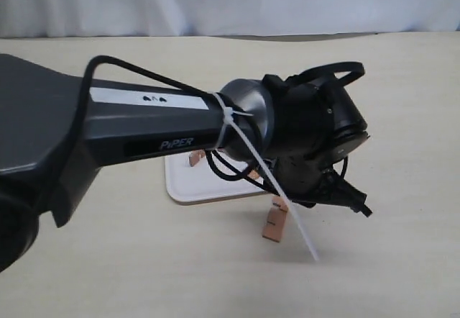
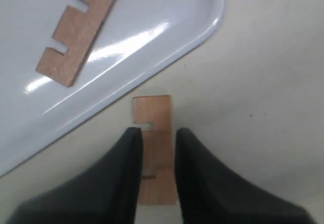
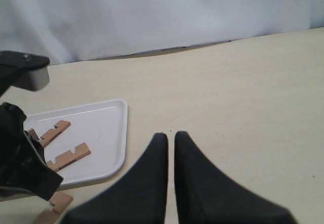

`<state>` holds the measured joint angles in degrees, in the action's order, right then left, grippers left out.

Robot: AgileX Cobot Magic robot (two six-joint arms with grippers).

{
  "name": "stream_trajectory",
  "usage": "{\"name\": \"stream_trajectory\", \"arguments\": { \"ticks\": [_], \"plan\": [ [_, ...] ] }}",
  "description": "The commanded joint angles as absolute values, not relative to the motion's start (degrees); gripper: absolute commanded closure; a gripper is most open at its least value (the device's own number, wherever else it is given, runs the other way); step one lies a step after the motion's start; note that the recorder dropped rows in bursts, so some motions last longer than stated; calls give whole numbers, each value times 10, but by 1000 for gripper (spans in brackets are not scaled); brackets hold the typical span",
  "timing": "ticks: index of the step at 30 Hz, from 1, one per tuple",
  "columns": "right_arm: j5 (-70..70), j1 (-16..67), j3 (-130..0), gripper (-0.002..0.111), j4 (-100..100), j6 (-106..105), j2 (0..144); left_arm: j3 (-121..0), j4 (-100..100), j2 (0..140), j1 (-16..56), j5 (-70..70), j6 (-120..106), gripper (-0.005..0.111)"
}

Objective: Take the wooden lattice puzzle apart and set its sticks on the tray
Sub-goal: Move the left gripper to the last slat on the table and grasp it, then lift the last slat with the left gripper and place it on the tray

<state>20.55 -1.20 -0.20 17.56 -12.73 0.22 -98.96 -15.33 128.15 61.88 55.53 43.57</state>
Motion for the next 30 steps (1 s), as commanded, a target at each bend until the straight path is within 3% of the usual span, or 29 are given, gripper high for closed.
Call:
{"name": "stream_trajectory", "arguments": {
  "ticks": [1,30],
  "plan": [
    [198,-14,0,104,175,-127,7,-990,-158,1298,620,565,435,58],
    [198,-14,0,104,175,-127,7,-990,-139,1335,604,505,436,56]
  ]
}}
